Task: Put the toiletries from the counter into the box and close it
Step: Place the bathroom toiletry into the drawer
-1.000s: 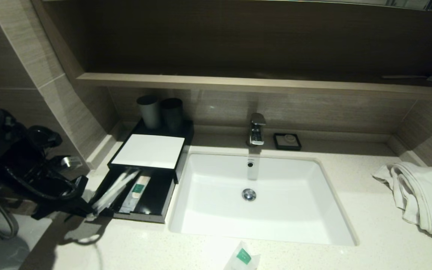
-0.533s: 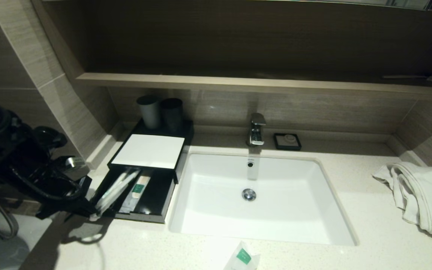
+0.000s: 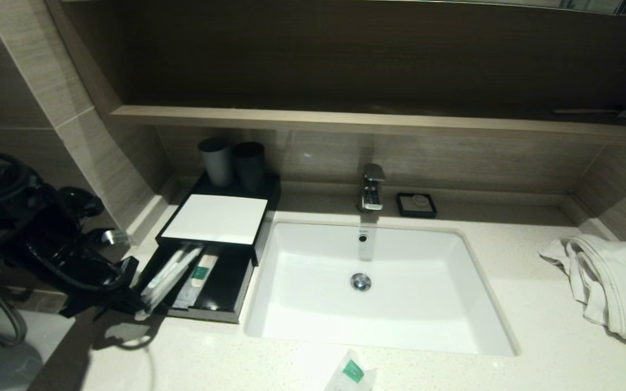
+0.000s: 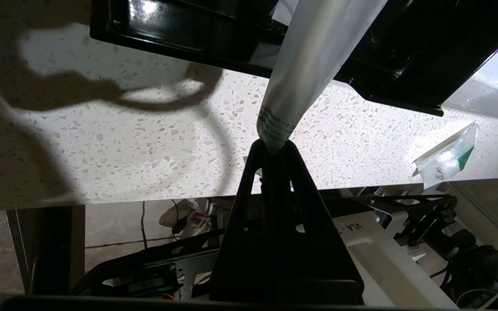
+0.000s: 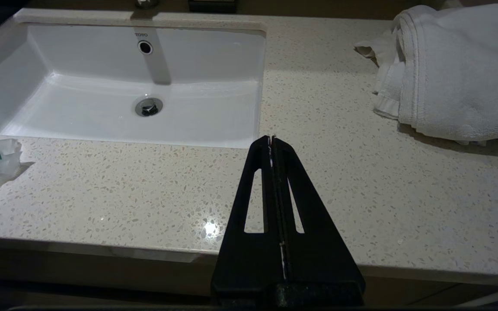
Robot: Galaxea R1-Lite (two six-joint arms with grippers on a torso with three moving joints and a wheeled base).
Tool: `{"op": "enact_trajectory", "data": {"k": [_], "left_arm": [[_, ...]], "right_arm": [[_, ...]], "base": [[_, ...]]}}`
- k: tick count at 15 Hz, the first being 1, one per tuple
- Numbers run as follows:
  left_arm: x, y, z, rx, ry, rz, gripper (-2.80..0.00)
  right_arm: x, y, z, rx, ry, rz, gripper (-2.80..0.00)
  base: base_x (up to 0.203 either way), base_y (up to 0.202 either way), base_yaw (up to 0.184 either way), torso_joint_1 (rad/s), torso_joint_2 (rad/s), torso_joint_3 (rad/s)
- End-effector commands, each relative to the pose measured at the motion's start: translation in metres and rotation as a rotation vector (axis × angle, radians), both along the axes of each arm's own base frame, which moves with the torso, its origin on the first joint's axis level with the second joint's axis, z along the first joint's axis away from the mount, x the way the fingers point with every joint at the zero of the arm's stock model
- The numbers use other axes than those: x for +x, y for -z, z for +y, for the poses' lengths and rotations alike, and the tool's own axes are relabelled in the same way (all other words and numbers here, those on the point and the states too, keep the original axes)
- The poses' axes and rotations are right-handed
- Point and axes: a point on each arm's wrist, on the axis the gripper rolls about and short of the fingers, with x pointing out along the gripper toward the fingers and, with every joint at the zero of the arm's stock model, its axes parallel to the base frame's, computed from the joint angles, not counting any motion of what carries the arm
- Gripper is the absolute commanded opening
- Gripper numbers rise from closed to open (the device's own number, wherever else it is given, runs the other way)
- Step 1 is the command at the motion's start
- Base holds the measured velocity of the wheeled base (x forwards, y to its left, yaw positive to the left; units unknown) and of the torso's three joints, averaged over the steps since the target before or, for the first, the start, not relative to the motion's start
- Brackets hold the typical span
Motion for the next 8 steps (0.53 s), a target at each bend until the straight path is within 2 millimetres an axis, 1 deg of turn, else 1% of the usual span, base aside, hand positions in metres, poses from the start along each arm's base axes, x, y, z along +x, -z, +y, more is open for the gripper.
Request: {"op": "enact_trajectory", "data": {"k": [1, 8], "left_arm": [[0.0007, 0.0016, -0.0008, -0.004, 0.002, 0.009, -2.80], [0.0096, 0.0023, -0.0014, -0.005, -0.008, 0.006, -2.80]], "right_arm": [[0.0000, 0.0000, 0.0000, 0.000, 0.000, 0.000, -2.80], [0.0000, 0.0000, 0.0000, 0.000, 0.000, 0.000, -2.80]], "base": [[0.000, 0.000, 0.000, 0.000, 0.00, 0.000], [0.000, 0.000, 0.000, 0.000, 0.00, 0.000]]}}
